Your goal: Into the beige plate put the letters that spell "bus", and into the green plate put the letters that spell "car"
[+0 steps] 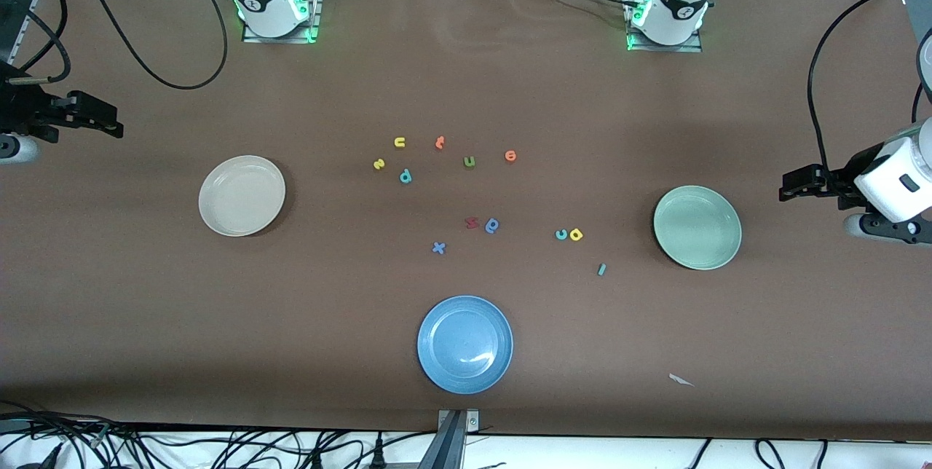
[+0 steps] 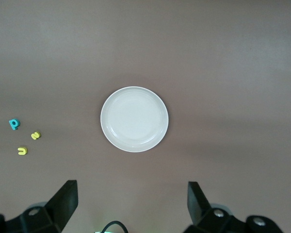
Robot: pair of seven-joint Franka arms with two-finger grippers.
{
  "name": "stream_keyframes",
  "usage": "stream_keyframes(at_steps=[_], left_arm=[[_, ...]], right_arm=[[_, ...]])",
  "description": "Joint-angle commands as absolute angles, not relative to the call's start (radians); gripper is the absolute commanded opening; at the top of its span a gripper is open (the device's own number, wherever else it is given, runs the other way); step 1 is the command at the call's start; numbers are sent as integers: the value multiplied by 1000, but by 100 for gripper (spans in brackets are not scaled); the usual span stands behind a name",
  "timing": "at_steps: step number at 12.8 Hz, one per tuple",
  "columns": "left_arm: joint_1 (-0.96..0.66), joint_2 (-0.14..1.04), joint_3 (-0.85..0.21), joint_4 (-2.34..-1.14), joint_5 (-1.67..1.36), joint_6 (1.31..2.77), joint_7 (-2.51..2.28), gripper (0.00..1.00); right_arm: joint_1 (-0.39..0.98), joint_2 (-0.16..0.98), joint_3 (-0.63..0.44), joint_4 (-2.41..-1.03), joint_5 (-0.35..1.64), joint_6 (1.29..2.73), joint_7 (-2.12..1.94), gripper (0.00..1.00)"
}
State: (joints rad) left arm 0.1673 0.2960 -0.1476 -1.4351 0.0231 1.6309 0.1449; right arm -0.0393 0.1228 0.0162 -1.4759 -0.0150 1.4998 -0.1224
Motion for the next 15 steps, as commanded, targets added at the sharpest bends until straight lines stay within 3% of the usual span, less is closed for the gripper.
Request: stream_keyframes(at_steps=[1, 15], left_arm=[[161, 301, -150, -1425, 46, 1623, 137, 100], [143, 310, -150, -1424, 46, 1623, 101, 100]], right_arm=[[-41, 135, 17, -1445, -5, 1474, -120, 100], [-41, 135, 17, -1445, -5, 1476, -112, 100]])
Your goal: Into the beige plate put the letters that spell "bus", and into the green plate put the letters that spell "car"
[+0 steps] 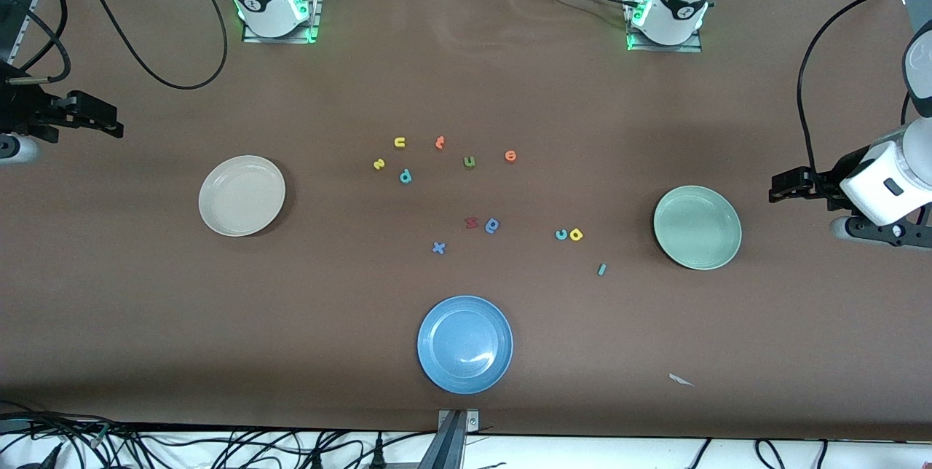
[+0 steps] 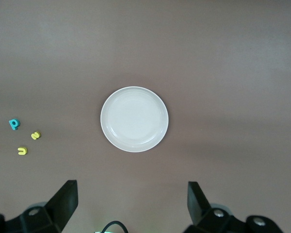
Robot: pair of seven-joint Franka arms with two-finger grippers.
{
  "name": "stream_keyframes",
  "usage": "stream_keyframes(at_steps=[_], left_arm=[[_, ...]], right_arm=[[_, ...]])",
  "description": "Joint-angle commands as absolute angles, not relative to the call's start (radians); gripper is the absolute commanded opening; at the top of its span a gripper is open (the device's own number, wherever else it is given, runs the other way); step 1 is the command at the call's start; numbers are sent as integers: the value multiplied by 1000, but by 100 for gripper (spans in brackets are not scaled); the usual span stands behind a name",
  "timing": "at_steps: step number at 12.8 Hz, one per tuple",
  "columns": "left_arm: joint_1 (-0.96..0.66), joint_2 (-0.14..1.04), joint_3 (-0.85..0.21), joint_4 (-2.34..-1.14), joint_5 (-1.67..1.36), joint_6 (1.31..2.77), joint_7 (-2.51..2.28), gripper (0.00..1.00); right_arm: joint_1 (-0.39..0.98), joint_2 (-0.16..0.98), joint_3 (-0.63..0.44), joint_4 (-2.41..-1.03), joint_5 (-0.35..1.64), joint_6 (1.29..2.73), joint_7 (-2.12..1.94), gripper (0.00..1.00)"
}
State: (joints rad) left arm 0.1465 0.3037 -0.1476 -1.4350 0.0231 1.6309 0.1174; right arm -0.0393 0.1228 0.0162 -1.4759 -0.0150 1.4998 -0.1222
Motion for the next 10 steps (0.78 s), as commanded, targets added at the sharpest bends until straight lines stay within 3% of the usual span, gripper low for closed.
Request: stream_keyframes(at_steps=[1, 10], left_arm=[[143, 310, -150, -1424, 46, 1623, 101, 100], [143, 318, -150, -1422, 46, 1623, 98, 100]], right_arm=[[-41, 135, 17, -1445, -5, 1476, -112, 100], [-32, 135, 20, -1445, 5, 1483, -106, 100]])
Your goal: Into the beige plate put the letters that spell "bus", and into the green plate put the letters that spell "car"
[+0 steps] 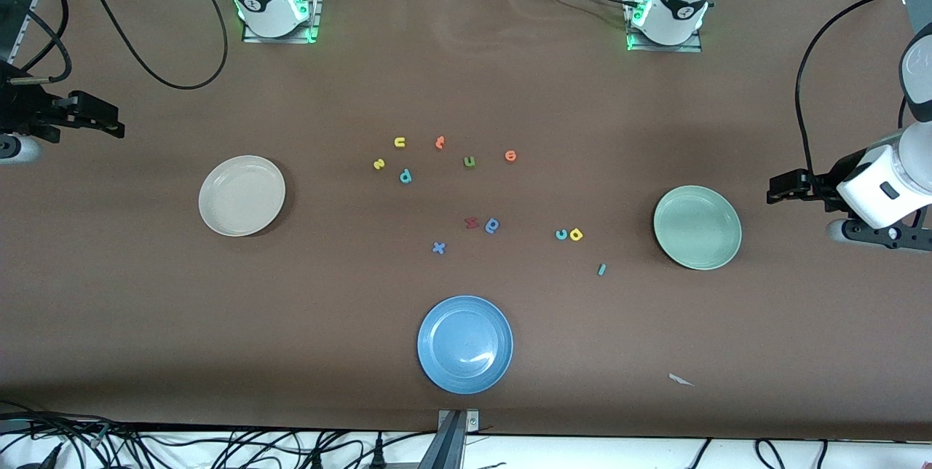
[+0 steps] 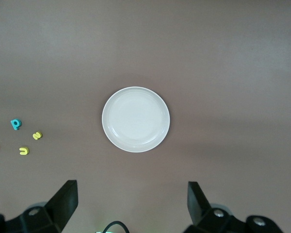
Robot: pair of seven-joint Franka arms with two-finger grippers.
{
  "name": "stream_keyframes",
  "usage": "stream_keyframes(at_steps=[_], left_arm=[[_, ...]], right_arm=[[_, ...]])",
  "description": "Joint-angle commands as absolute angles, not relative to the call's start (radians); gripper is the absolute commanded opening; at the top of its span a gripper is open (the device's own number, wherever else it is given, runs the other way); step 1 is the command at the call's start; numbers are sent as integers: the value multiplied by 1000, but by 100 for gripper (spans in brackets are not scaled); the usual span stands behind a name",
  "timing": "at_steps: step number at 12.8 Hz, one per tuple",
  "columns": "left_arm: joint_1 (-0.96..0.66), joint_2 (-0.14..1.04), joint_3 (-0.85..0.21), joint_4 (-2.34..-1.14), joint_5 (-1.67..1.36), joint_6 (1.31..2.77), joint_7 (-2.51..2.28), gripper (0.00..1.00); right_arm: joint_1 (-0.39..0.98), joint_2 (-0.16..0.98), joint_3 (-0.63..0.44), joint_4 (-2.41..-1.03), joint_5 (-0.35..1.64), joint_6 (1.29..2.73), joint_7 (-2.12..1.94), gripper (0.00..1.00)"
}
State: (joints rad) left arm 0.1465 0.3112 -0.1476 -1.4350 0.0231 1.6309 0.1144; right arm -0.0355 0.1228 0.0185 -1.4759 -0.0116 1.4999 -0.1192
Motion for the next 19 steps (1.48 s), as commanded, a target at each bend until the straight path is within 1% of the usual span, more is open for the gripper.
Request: stream_keyframes(at_steps=[1, 5, 11, 14, 17, 19], left_arm=[[143, 318, -150, -1422, 46, 1623, 100, 100], [143, 316, -152, -1422, 31, 1623, 45, 100], [89, 344, -156, -1420, 28, 1629, -305, 100], [63, 371, -155, -1422, -32, 1638, -489, 100], [5, 419, -155, -1431, -34, 1732, -748, 100], [-46, 463, -155, -1431, -34, 1744, -888, 100]], right_arm=[[-34, 135, 20, -1445, 5, 1482, -106, 100], [-35, 137, 20, -1443, -6, 1486, -110, 100], [-51, 137, 15, -1443, 0, 1480, -107, 100], [-49, 137, 17, -1443, -5, 1477, -103, 100], [-49, 137, 17, -1443, -5, 1476, -101, 100], [-48, 137, 17, -1443, -8, 1476, -103, 100]])
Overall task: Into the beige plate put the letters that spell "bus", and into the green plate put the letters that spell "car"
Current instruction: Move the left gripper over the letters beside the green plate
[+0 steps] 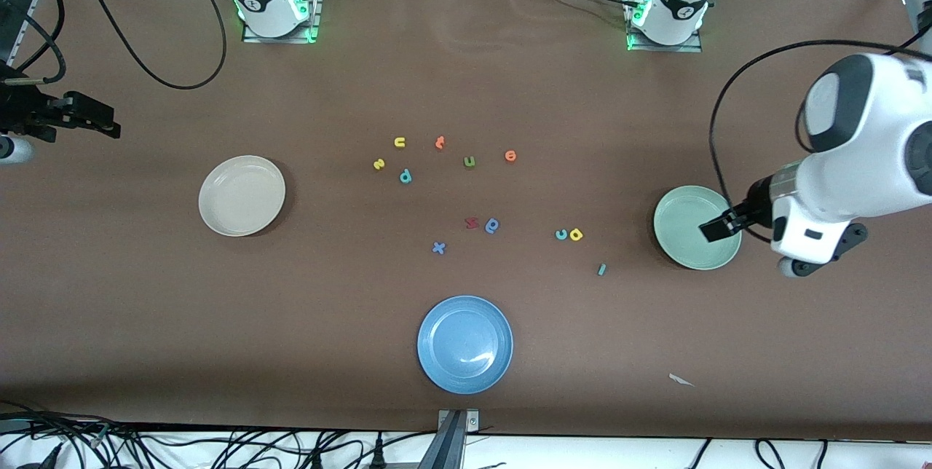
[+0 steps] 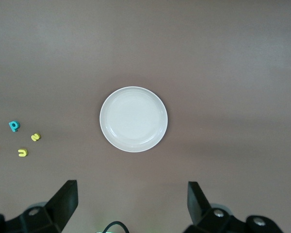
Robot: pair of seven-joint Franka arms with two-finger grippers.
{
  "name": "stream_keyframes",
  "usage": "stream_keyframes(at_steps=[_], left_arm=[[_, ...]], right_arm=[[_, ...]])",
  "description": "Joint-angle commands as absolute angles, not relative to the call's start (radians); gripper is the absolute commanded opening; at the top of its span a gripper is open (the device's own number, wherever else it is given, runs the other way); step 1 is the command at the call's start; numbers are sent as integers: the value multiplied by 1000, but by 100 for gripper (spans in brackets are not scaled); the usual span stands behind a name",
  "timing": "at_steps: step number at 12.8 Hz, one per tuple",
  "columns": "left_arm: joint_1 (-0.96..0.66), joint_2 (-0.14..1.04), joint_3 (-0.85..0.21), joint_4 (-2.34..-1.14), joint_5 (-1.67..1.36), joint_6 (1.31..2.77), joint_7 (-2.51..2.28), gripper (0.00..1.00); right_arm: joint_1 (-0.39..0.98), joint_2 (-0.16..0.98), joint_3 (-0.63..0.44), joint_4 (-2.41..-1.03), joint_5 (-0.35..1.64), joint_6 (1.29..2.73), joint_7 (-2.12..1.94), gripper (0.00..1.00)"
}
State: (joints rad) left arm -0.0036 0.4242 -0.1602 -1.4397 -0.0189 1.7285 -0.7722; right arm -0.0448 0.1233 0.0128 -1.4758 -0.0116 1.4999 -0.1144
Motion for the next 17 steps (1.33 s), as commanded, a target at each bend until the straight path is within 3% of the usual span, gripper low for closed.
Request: stream_keyframes(at_steps=[1, 6, 11, 17], left_arm=[[-61, 489, -155, -1433, -34, 1746, -955, 100], [-132, 592, -155, -1483, -97, 1931, -1220, 100], [-170, 592, -155, -1673, -94, 2221, -1344, 100], [-219, 637, -153, -1750, -78, 2352, -1384, 100]], right_arm=[[-48, 135, 15, -1443, -8, 1474, -104, 100], [-49, 137, 17, -1442, -12, 1474, -104, 100], [-48, 149, 17, -1448, -8, 1473, -115, 100], [-41, 149, 18, -1447, -6, 1457, -104, 100]])
